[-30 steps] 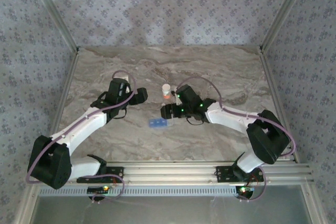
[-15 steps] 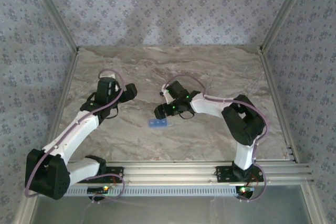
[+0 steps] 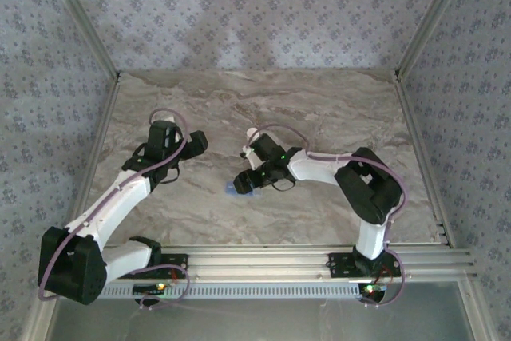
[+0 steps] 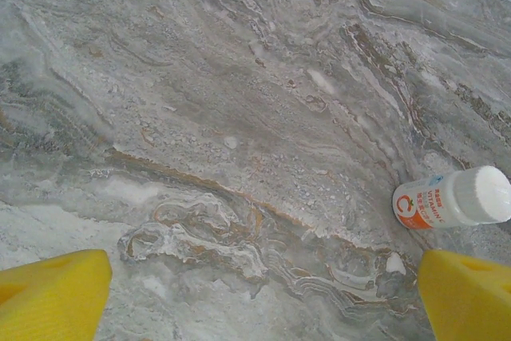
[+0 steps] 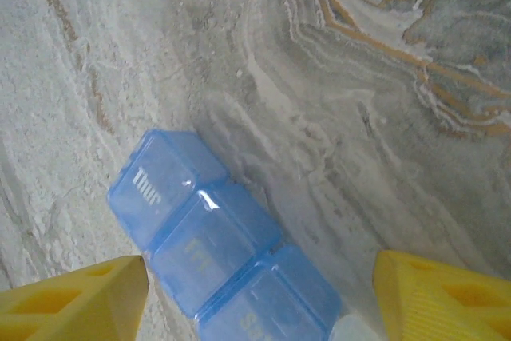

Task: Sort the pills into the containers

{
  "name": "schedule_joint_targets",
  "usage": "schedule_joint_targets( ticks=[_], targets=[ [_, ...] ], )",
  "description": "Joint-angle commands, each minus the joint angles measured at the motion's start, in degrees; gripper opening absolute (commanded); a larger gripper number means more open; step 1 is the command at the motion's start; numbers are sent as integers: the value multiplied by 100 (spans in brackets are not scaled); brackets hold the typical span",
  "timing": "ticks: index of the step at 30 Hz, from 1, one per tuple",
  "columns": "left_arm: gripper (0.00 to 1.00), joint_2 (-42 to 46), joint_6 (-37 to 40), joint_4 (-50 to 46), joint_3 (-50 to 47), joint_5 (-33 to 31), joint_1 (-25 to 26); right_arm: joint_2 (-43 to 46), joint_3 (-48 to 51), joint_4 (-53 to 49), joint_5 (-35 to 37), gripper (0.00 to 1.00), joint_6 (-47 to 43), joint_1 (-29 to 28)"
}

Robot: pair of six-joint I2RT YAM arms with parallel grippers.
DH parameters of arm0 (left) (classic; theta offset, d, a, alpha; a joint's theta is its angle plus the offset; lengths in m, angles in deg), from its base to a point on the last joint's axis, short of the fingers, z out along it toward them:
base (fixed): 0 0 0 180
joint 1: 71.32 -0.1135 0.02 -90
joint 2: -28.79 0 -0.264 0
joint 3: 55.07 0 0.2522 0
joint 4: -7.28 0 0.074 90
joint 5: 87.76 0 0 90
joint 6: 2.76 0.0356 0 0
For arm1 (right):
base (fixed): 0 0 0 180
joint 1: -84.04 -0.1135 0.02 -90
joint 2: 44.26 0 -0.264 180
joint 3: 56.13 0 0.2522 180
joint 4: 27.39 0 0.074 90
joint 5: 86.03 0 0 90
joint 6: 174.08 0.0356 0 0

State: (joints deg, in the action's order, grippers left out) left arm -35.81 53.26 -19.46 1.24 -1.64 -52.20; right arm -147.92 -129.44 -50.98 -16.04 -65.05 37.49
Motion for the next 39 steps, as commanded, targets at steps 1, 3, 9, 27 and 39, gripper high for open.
schedule_joint_targets(
  ticks=[1, 3, 9, 27, 39],
  targets=[
    [98, 114, -74, 24, -53, 80, -31, 306, 227, -68, -111, 76, 135, -160],
    [98, 114, -82, 31, -63, 80, -30, 401, 305, -63, -110, 76, 173, -243],
    [98, 80, -105, 63, -84, 103, -31, 482, 376, -115, 104, 76, 170, -541],
    [98, -26, -105, 100, -106, 168, -31, 37, -83, -688, 2353, 72, -574, -1318],
    [98, -82, -126, 94, -63, 191, -31, -42, 1, -670, 2326, 58, -603, -1323]
  ],
)
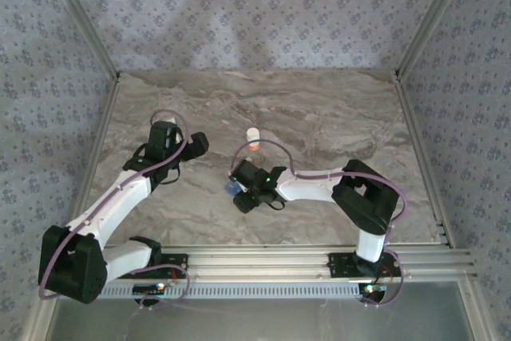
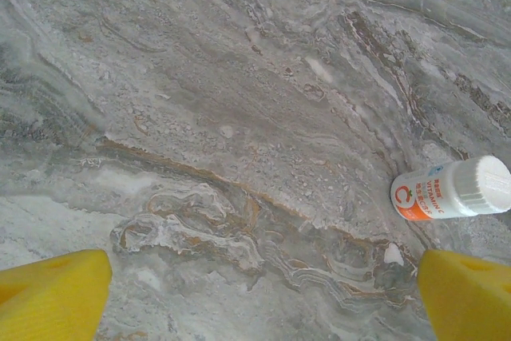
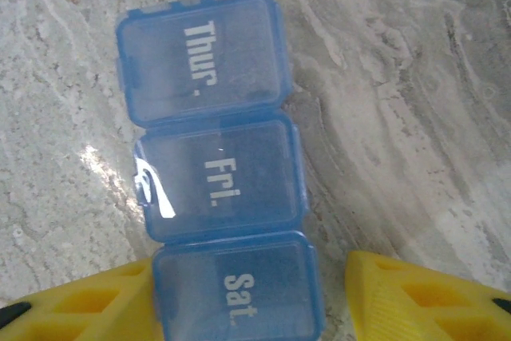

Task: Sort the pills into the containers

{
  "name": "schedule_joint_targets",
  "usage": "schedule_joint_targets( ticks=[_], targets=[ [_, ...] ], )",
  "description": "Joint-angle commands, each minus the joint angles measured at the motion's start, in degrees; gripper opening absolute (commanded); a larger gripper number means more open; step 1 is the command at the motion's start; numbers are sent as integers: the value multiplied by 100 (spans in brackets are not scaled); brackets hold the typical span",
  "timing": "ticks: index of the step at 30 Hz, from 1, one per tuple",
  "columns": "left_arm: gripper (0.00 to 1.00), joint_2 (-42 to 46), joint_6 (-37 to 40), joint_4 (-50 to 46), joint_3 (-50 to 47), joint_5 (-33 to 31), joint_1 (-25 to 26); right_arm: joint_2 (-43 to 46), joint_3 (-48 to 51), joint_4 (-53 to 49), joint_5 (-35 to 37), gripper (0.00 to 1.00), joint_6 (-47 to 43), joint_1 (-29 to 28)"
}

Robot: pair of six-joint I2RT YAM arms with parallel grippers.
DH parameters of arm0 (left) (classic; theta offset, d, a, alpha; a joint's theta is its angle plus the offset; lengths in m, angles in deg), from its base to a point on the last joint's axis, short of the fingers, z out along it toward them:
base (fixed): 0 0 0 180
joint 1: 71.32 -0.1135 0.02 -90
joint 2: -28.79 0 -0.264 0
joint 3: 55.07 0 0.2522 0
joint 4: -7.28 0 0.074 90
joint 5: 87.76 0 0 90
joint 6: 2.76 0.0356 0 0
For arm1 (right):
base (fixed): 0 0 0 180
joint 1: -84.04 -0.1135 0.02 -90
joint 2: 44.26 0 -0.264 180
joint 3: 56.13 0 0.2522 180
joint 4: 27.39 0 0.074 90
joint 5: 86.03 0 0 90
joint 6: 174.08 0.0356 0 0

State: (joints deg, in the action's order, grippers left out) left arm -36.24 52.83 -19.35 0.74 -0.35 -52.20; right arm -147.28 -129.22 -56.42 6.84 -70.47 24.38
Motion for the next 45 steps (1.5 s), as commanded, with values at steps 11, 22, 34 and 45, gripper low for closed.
schedule_joint_targets(
  ticks=[11, 22, 34, 45],
  targets=[
    [98, -29, -269, 65, 8, 144, -29, -19, 230, 142, -102, 44, 64, 81],
    [98, 103, -1185, 241, 139, 559, 11, 994, 604, 413, -535, 42, 348, 695],
    [98, -391, -1838, 1363, 505, 2124, 690, 1958, 974, 778, -1180, 43, 682, 1707],
    [98, -989, -3031, 2962, 383, 2601, 1073, 2110, 1000, 1056, -1331, 42, 923, 1827]
  ],
)
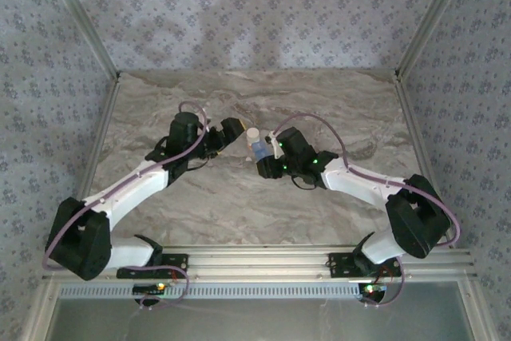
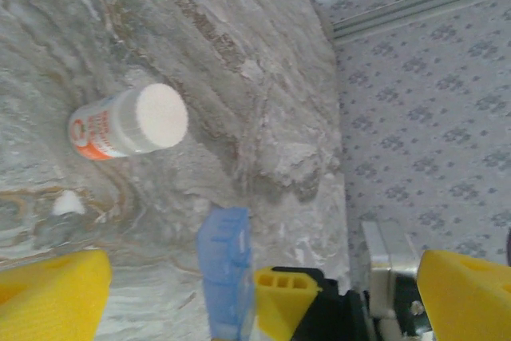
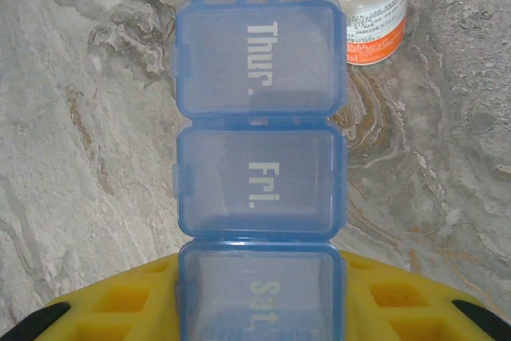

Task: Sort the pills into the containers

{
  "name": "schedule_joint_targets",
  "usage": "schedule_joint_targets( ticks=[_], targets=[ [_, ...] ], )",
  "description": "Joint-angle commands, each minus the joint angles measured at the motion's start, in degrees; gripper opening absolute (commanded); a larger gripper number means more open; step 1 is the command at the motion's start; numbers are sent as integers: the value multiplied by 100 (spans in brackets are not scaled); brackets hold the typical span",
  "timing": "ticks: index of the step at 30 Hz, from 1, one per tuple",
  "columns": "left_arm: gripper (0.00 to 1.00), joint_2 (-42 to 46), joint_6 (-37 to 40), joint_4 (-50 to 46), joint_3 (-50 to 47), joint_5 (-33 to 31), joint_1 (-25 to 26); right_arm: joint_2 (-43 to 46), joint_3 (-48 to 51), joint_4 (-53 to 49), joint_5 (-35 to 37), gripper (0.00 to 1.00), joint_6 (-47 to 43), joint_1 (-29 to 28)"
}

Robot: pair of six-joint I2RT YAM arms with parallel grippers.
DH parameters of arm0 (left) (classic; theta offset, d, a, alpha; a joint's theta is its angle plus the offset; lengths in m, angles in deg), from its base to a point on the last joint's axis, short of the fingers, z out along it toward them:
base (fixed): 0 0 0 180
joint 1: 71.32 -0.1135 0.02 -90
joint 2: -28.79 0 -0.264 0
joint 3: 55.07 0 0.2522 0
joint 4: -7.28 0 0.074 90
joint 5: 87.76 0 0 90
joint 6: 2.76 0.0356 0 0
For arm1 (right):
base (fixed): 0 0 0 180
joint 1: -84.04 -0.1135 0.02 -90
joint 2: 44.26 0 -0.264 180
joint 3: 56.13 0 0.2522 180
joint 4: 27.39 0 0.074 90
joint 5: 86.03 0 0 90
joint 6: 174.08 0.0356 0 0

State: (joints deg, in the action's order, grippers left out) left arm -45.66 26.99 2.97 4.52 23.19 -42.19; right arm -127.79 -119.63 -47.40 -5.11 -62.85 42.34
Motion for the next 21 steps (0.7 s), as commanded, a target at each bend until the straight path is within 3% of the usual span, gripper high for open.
schedule_joint_targets(
  ticks=[1, 21],
  targets=[
    [98, -72, -489, 772, 9, 243, 109, 153, 38, 175, -145, 42, 189, 31],
    [98, -347, -626, 896, 21, 102, 456, -46, -166, 509, -350, 42, 584, 83]
  ],
)
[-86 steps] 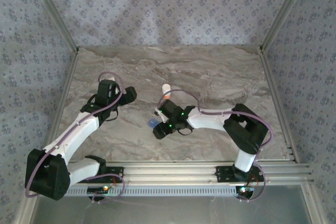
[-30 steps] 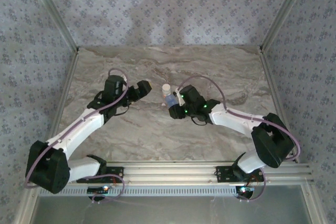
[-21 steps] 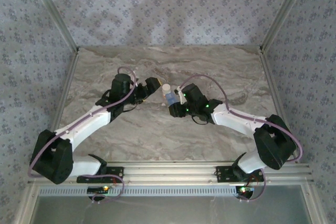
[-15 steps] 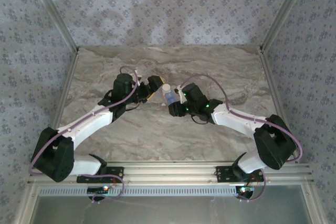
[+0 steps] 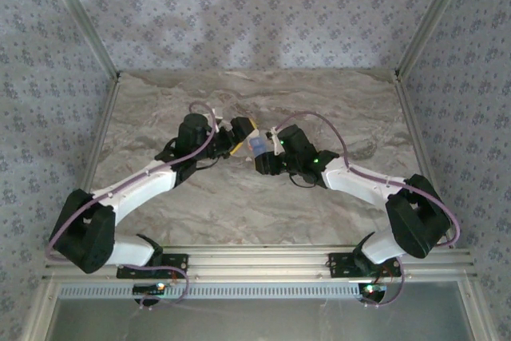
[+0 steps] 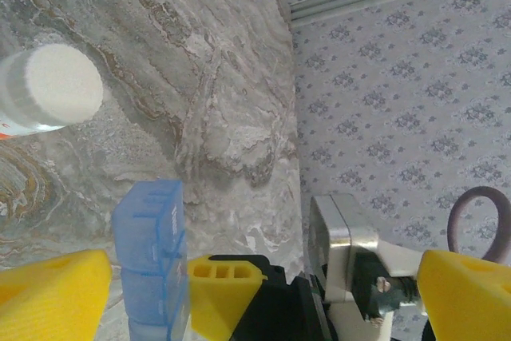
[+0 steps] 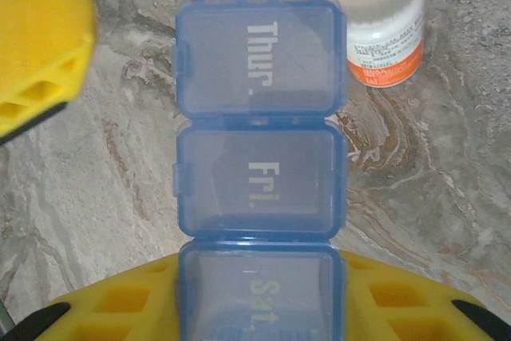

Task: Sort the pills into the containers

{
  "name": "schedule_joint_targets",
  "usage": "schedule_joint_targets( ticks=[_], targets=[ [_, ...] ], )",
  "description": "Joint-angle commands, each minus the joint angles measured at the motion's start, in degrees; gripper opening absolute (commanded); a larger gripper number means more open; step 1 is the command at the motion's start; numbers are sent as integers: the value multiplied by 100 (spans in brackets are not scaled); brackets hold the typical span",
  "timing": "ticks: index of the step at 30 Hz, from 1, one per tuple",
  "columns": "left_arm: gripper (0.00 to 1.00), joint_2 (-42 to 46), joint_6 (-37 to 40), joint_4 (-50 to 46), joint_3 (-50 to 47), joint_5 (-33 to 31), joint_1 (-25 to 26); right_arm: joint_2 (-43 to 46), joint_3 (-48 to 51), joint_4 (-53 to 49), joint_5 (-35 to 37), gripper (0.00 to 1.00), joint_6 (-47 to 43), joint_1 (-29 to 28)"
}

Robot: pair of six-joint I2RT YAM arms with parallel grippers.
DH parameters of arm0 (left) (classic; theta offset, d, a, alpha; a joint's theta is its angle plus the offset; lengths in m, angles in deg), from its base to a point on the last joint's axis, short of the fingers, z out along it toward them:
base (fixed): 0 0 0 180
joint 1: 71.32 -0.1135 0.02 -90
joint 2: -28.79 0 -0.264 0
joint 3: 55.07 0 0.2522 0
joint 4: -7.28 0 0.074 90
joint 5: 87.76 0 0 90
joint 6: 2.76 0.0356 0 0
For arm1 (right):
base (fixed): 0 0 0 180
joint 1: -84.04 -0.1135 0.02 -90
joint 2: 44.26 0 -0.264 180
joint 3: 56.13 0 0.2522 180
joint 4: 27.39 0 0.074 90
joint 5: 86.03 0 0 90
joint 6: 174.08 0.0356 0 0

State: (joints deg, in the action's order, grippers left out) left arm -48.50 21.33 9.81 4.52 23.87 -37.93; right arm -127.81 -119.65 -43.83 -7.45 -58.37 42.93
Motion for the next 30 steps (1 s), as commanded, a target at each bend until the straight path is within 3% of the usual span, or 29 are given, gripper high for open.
schedule_joint_targets(
  ticks=[1, 30],
  targets=[
    [98, -81, -63, 232, 23, 35, 44, -53, -155, 174, -140, 42, 161, 24],
    [98, -319, -159, 458, 203, 52, 195, -274, -139, 419, -252, 42, 329, -89]
  ],
)
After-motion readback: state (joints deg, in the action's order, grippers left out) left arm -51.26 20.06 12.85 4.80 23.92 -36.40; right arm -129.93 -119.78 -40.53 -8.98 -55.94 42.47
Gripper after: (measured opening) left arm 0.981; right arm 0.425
